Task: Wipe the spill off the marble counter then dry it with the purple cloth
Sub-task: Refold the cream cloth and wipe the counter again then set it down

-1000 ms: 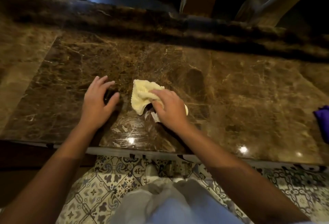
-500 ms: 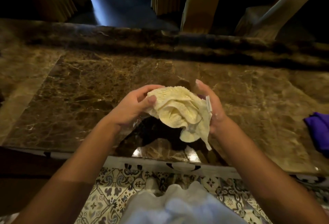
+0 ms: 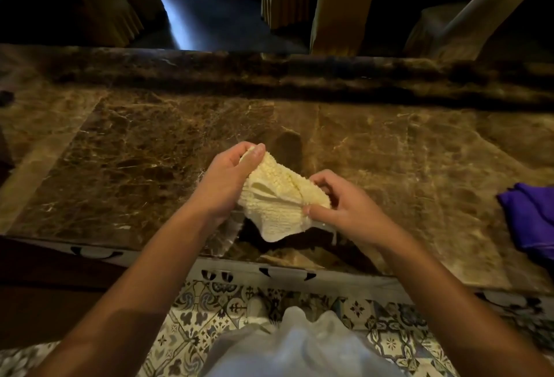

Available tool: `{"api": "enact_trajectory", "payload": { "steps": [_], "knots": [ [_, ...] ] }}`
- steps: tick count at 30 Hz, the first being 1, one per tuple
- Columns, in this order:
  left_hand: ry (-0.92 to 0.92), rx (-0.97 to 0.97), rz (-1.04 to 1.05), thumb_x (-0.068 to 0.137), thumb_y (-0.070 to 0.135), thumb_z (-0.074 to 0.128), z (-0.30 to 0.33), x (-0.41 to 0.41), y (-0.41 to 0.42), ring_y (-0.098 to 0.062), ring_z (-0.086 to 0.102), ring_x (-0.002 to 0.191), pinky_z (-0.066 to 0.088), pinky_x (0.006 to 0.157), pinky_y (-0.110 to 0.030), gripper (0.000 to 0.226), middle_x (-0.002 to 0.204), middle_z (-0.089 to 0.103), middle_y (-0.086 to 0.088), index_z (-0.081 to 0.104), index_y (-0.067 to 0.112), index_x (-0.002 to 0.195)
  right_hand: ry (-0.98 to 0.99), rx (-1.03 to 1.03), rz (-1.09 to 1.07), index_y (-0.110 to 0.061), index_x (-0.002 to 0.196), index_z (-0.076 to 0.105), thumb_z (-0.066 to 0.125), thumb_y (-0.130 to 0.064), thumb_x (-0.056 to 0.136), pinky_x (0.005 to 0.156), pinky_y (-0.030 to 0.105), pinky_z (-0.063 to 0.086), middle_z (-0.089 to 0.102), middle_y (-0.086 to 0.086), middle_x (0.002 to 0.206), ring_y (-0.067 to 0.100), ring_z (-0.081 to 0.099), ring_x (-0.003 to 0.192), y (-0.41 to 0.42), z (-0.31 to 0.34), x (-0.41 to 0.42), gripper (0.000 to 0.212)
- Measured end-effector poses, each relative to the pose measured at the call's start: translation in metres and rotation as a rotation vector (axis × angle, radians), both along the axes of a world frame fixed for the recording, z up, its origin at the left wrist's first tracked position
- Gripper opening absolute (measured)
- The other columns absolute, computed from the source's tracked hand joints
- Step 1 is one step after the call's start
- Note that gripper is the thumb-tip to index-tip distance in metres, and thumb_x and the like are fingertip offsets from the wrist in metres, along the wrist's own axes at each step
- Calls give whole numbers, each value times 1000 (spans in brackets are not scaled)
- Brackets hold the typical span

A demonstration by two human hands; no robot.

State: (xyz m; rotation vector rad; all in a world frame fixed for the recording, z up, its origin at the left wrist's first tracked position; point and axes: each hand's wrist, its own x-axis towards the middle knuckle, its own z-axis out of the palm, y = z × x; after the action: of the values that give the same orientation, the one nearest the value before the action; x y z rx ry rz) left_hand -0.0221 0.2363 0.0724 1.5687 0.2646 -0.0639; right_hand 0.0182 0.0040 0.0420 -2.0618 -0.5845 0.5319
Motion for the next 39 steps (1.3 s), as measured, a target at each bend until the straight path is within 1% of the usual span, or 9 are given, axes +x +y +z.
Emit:
{"api": "enact_trajectory", "payload": {
  "steps": [4,10,14,16,20,26,30,34,39],
  "knots": [
    [69,-76,49,90,48,64,-1,-9,-18,-23,69,78,56,75,-38,41,86,72,-11,71,8,97,-97,25,-149,-23,102,73,58,-20,96,65,31,48,73,-4,88,9,64,77,3,-10,-7,16],
    [143,-240,-90,80,27,78,-7,-28,-15,-19,72,86,60,73,-31,43,98,75,-4,67,15,119,498,293,-447,-17,94,75,54,-17,96,72,33,51,72,2,92,21,67,88,5,4,4,21],
    [188,-212,-238,76,-5,74,-22,-45,-6,-23,66,104,56,88,-38,64,118,67,-6,62,23,132,569,205,-204,-24,105,74,71,-29,90,84,35,57,74,1,107,21,70,98,-13,-2,9,16],
    [213,51,-236,81,-9,69,-24,-48,-9,-17,66,98,57,78,-30,56,117,67,-4,64,27,124,560,163,-8,-29,126,64,81,-19,82,89,37,60,72,2,118,19,72,103,-24,-8,7,48],
    [172,483,-180,83,15,80,-28,-46,-12,-8,56,75,45,62,-19,23,90,66,4,59,21,91,269,-84,198,-30,142,48,90,-27,73,96,34,57,64,-11,126,8,66,109,-24,-17,1,81],
    [131,300,-2,94,37,68,-30,-46,-21,-17,48,62,38,57,-33,31,69,55,0,54,16,75,279,103,-84,-12,98,70,70,-18,92,82,44,54,73,13,100,32,69,93,-24,-21,1,9],
    [106,268,159,93,44,68,-37,-37,-26,-23,55,66,42,60,-40,36,75,61,-5,52,16,78,372,225,-231,-14,100,66,66,-17,95,74,41,57,76,8,100,25,72,86,-25,-9,2,7],
    [78,693,187,88,43,73,-55,-14,-33,-21,69,82,57,73,-42,36,91,71,-2,56,24,114,152,-10,-365,-22,114,59,69,-25,91,72,36,55,68,-2,101,20,67,91,-10,-26,18,25],
    [-134,1096,196,90,42,69,-72,-4,-13,-20,57,109,52,91,-40,45,116,64,-1,57,18,126,-417,-376,-374,-25,148,40,56,-38,93,120,49,28,40,3,157,25,35,146,7,-47,-1,58]
  ]
}}
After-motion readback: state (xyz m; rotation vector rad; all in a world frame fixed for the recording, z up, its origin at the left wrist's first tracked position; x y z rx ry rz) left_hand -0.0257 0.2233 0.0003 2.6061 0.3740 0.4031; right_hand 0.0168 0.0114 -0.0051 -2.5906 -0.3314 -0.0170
